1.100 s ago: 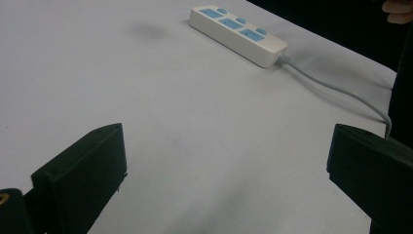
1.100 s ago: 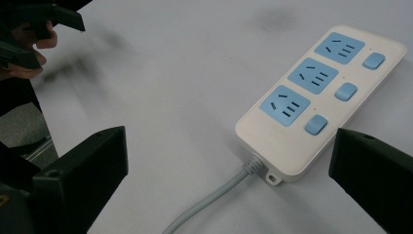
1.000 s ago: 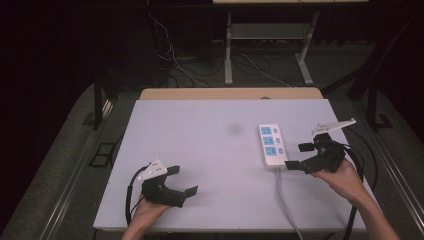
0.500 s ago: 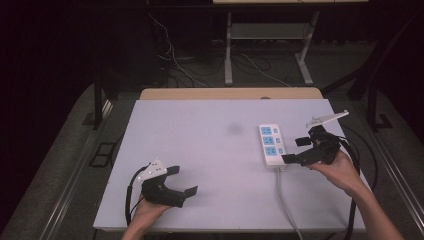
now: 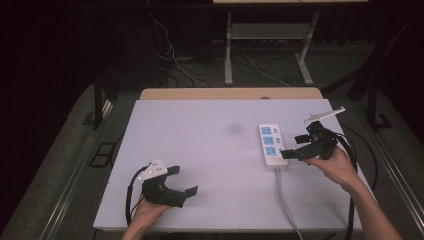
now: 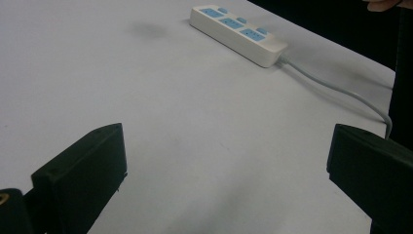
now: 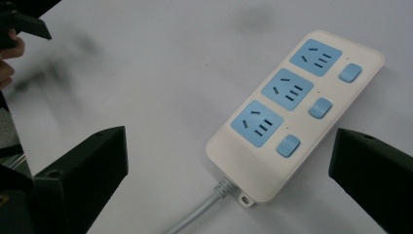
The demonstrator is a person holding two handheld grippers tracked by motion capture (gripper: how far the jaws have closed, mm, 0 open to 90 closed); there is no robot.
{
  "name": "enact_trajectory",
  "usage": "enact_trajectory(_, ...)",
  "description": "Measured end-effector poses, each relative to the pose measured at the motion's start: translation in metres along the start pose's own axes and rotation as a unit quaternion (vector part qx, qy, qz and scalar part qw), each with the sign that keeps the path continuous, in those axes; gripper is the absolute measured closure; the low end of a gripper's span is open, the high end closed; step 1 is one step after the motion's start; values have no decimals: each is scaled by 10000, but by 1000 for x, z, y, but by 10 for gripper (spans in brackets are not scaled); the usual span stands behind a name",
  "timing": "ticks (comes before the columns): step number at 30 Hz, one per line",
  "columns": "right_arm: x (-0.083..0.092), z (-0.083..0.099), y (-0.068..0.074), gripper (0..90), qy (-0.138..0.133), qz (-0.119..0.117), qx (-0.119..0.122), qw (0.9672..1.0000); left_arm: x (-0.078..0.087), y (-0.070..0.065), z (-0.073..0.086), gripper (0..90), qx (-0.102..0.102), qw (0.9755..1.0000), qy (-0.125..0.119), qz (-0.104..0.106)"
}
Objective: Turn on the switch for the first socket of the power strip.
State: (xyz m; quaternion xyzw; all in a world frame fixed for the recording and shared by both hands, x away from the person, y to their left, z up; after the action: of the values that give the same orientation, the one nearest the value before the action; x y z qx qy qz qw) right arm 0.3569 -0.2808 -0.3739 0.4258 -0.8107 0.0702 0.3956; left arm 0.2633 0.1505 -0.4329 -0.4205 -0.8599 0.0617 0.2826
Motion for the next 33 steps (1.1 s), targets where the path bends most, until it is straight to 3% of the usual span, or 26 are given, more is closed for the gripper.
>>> enact_trajectory(2, -1, 0, -3, 56, 13, 38, -65, 10000, 0, 0, 0, 0, 4, 10000, -1, -2)
enact_trajectory(3, -1, 0, -6, 176, -14, 110, -103, 9999, 0, 0, 0, 0, 2, 10000, -1, -4)
enact_trajectory(5, -1, 0, -7, 180, -8, 157, -123, 9998, 0, 0, 0, 0, 3, 10000, -6, -7)
enact_trajectory(7, -3, 1, -12, 316, -4, 183, -173, 9997, 1, 0, 0, 0, 8, 10000, -9, -8)
enact_trajectory(17, -10, 1, -25, 495, 4, 208, -413, 9989, 0, 0, 0, 0, 8, 10000, 11, 0)
enact_trajectory(21, -15, 1, -29, 582, 39, 71, -483, 9988, -1, 0, 0, 0, 2, 10000, 23, 3)
enact_trajectory(33, -25, 2, -36, 824, 202, 100, -370, 9991, -1, 0, 0, 0, 1, 10000, 32, 9)
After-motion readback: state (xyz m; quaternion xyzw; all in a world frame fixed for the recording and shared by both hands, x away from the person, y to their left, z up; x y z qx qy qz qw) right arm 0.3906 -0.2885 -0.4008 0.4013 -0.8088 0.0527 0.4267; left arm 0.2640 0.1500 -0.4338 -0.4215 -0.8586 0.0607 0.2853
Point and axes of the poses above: each handheld gripper's, and its own axes: x roughly backward along the jaws, z roughly out of its underside, y roughly to its left, the point moved 2 cm from there along -x, roughly forward along the jaws, and after that the axes turned 7 degrees about x, right-handed, at the moved point
